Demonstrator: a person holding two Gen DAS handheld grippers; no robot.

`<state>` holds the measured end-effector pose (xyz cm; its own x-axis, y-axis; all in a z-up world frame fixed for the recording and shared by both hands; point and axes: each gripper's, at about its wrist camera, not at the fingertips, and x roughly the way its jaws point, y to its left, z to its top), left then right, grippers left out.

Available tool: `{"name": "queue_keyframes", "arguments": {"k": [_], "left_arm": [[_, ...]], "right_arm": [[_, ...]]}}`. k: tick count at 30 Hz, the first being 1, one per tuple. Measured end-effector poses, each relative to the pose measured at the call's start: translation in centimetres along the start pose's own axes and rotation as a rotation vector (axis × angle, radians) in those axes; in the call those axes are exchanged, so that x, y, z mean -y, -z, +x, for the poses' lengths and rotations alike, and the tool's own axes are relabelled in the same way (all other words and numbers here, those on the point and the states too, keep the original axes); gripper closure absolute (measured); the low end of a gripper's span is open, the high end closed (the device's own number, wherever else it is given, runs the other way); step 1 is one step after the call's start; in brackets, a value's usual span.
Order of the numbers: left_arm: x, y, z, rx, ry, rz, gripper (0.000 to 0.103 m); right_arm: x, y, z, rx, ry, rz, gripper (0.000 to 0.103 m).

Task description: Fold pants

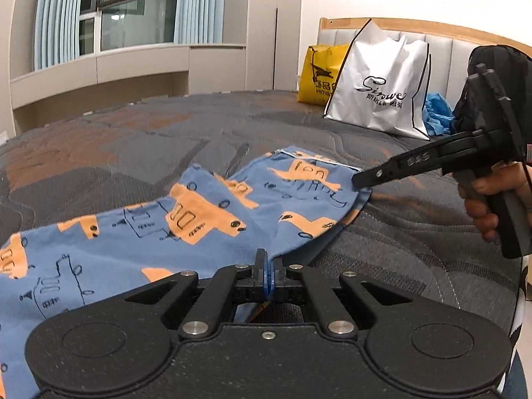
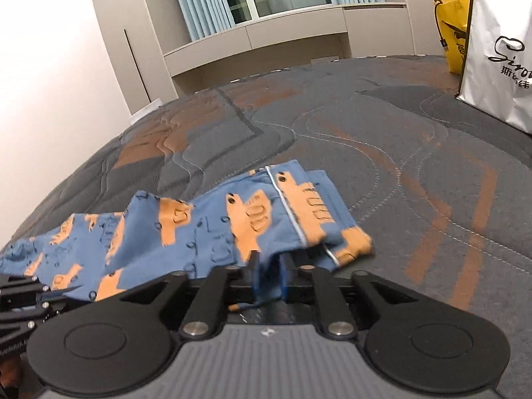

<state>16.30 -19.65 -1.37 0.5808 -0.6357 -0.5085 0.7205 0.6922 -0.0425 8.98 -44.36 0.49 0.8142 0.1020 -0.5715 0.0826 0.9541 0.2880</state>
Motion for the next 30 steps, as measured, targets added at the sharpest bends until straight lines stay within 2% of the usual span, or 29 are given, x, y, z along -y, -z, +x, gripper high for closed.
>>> {"name": "queue_keyframes", "arguments": {"k": [1, 3, 8, 15, 17, 18, 19, 21, 25, 30], "left_arm": [[-0.1, 0.2, 0.0, -0.005, 0.007, -0.011, 0.101], [-0.6, 0.3, 0.5, -0.015, 0.014, -0.032, 0.101], [-0.1, 0.4, 0.5, -0.018, -0.002, -0.023, 0.101], [-0.1, 0.4, 0.5, -0.022, 0.0, -0.034, 0.101], [-0.1, 0.3, 0.5, -0.023, -0.001, -0.034, 0.101], [-0.1, 0.3, 0.5, -0.023, 0.0, -0.034, 0.101], [-0.1, 0.3, 0.5, -0.022, 0.0, -0.035, 0.102], [-0.2, 0.2, 0.4, -0.015, 0.003, -0.039, 0.102], [0.3, -0.3, 0.0, 0.023, -0.001, -0.017, 0.101], [0.7, -0.3, 1.4, -0.036, 0.001, 0.009, 0.098]], "right_arm": [[0.3, -0.1, -0.5, 0.015, 0.0, 0.002, 0.07], [0.6, -0.5, -1.3, 0.045, 0.011, 0.002, 0.06], [0.8, -3.1, -0.4, 0.076, 0.027, -0.054, 0.06], [2.1, -4.9, 5.7, -0.04, 0.032, -0.055, 0.067], [2.5, -4.7, 6.3, -0.055, 0.016, -0.047, 0.077], [2.4, -4.7, 6.3, -0.052, 0.014, -0.059, 0.088], [2.1, -4.6, 6.1, -0.046, 0.018, -0.08, 0.094], [1.8, -4.5, 5.5, -0.03, 0.01, -0.105, 0.096], [1.9, -4.8, 3.7, 0.021, 0.055, -0.116, 0.096], [2.8, -4.7, 3.6, -0.004, 0.092, -0.111, 0.096]]}}
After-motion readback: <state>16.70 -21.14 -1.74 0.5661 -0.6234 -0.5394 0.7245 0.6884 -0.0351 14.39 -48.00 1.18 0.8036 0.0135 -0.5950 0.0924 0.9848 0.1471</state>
